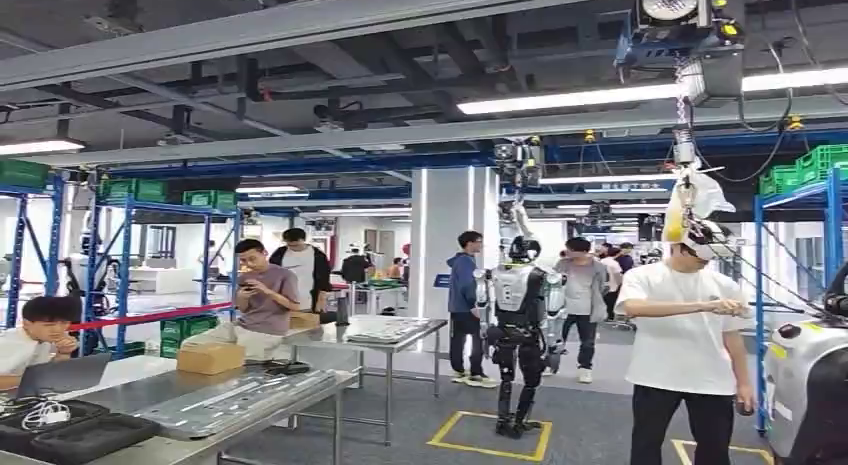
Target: Take the parts from the cabinet and place them on the table.
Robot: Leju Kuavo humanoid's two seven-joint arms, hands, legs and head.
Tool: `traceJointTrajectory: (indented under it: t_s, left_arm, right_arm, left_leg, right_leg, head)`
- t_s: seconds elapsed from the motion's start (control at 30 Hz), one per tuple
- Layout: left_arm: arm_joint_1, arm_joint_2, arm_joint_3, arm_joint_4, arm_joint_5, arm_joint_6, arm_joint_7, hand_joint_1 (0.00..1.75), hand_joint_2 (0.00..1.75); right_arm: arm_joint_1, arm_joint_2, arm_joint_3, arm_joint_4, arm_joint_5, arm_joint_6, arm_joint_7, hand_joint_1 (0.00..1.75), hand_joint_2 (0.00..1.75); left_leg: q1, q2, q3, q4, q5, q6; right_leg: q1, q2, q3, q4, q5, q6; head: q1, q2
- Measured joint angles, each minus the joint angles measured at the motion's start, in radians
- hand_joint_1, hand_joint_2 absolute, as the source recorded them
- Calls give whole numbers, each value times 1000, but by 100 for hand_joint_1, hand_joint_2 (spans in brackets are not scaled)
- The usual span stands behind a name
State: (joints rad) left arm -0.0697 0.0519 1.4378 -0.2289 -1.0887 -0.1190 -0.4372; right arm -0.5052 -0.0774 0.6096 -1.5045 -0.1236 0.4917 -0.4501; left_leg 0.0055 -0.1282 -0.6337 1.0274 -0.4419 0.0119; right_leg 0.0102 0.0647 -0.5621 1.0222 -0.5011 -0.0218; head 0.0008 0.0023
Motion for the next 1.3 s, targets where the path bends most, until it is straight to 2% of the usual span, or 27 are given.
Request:
traceJointTrajectory:
  t_s: [0.03,0.1,0.13,0.2,0.23,0.27,0.33,0.37,0.4,0.43,0.53,0.57,0.6,0.63,0.7,0.73,0.77,0.83,0.87,0.9,0.93,1.03,1.07,1.13,1.17,1.23,1.3]
  left_arm:
    - [4,1,0,0,-1,-2,-3,0,175]
    - [5,3,-1,0,-4,-9,-8,0,175]
    - [0,5,0,0,-4,-10,-10,0,175]
    - [-8,8,-1,0,-4,-11,-13,0,175]
    - [-8,8,-1,0,-4,-12,-13,0,175]
    - [-5,8,-1,0,-4,-13,-13,0,175]
    - [-1,11,-1,0,-3,-13,-9,0,175]
    - [-2,13,-1,0,-3,-11,-6,0,175]
    - [-7,13,-1,0,-2,-10,0,0,175]
    - [-9,14,-1,0,-2,-10,3,0,175]
    - [0,15,-1,0,-2,-10,8,0,175]
    - [4,16,-1,0,-2,-10,10,0,175]
    - [6,17,-1,0,-2,-10,11,0,175]
    - [3,17,-1,0,-2,-9,12,0,175]
    - [-2,17,-1,0,-1,-9,16,0,175]
    - [-1,17,-1,0,0,-9,17,0,175]
    - [0,17,0,0,0,-9,18,0,175]
    - [2,17,0,0,2,-9,19,0,175]
    - [2,17,0,0,3,-9,18,0,175]
    - [1,16,0,0,4,-10,18,0,175]
    - [-3,15,0,0,5,-10,19,0,175]
    - [6,17,0,0,5,-10,20,0,175]
    - [8,19,0,0,5,-11,20,0,175]
    - [8,18,0,0,4,-10,20,0,175]
    - [2,18,0,0,4,-9,20,0,175]
    - [0,18,0,0,4,-10,21,0,175]
    - [4,19,0,0,3,-11,23,0,175]
  right_arm:
    - [-1,2,2,-4,-1,0,0,175,175]
    - [-3,8,5,-10,-3,0,-1,175,175]
    - [-4,8,6,-12,-3,0,-1,175,175]
    - [-2,8,7,-12,-3,0,-1,175,175]
    - [-1,8,9,-12,-3,0,-1,175,175]
    - [-2,8,11,-11,-2,0,-1,175,175]
    - [-3,8,14,-12,-2,0,-1,175,175]
    - [-6,10,15,-12,-3,0,-1,175,175]
    - [-8,10,16,-12,-5,1,-1,175,175]
    - [-11,10,18,-13,-6,1,-1,175,175]
    - [-15,13,25,-12,-9,2,-1,175,175]
    - [-17,14,27,-12,-10,2,-1,175,175]
    - [-18,16,29,-13,-12,3,-1,175,175]
    - [-19,15,29,-13,-16,3,-1,175,175]
    - [-16,14,29,-10,-18,3,-1,175,175]
    - [-14,14,31,-9,-19,3,-1,175,175]
    - [-13,14,32,-8,-21,3,-1,175,175]
    - [-14,14,33,-7,-21,4,0,175,175]
    - [-15,14,33,-7,-22,4,0,175,175]
    - [-16,14,33,-7,-22,5,0,175,175]
    - [-15,15,33,-8,-23,6,0,175,175]
    - [-17,19,36,-11,-24,8,0,175,175]
    - [-17,23,36,-14,-24,8,0,175,175]
    - [-17,28,37,-14,-25,9,-1,175,175]
    - [-17,28,37,-15,-26,9,-1,175,175]
    - [-10,29,38,-15,-26,9,0,175,175]
    - [-8,30,40,-15,-26,9,0,175,175]
  left_leg:
    - [-5,-12,-3,-2,3,-6]
    - [-9,68,-17,33,-33,-15]
    - [-4,93,-44,90,-68,-23]
    - [6,112,-115,243,-132,-36]
    - [12,115,-130,277,-134,-41]
    - [19,118,-118,260,-114,-48]
    - [30,136,-45,124,-38,-60]
    - [31,166,0,43,-4,-65]
    - [16,199,17,11,-23,-68]
    - [17,188,13,4,-16,-44]
    - [9,158,5,6,-16,-19]
    - [15,148,8,2,-12,-11]
    - [14,141,6,2,-11,-6]
    - [14,133,5,2,-10,1]
    - [8,108,5,3,-9,7]
    - [4,95,5,3,-9,9]
    - [0,82,5,3,-9,10]
    - [-6,53,8,3,-8,11]
    - [-7,39,11,3,-8,11]
    - [-4,29,10,3,-7,11]
    - [-11,17,6,7,-6,10]
    - [2,-12,-5,0,4,-7]
    - [-2,-17,-6,2,2,-9]
    - [-5,72,-34,61,-46,-19]
    - [-2,94,-70,136,-86,-26]
    - [10,111,-140,280,-134,-39]
    - [24,120,-128,258,-103,-50]
  right_leg:
    - [-5,-11,3,-10,3,0]
    - [-13,-37,11,-26,11,-3]
    - [-13,-52,12,-26,10,-3]
    - [-14,-84,11,-25,10,-3]
    - [-15,-98,11,-25,9,-2]
    - [-17,-112,12,-24,7,1]
    - [-23,-134,13,-18,1,11]
    - [-25,-144,14,-13,-4,19]
    - [-19,-153,13,-10,-10,28]
    - [-16,-161,12,-4,-13,35]
    - [-20,-191,22,-15,-11,51]
    - [-25,-176,22,-12,-23,58]
    - [-28,-123,14,16,-48,58]
    - [-28,-93,-13,79,-88,55]
    - [-24,-73,-89,243,-157,51]
    - [-23,-71,-116,295,-166,49]
    - [-21,-69,-122,300,-153,45]
    - [-11,-56,-73,178,-68,29]
    - [-7,-32,-33,87,-17,16]
    - [-4,12,-10,27,2,3]
    - [-10,23,-6,12,3,0]
    - [-2,-4,1,-2,-3,3]
    - [-14,-21,7,-19,5,2]
    - [-13,-45,16,-27,8,-3]
    - [-13,-61,16,-27,8,-3]
    - [-13,-93,15,-27,5,-2]
    - [-16,-117,17,-26,1,4]
  head:
    - [0,0]
    - [0,0]
    - [0,0]
    - [0,0]
    - [0,0]
    - [0,0]
    - [0,0]
    - [0,0]
    - [0,0]
    - [0,0]
    - [0,0]
    - [0,0]
    - [0,0]
    - [0,0]
    - [0,0]
    - [0,0]
    - [0,0]
    - [0,0]
    - [0,0]
    - [1,0]
    - [0,0]
    - [0,0]
    - [0,0]
    - [0,0]
    - [1,0]
    - [1,0]
    - [1,0]
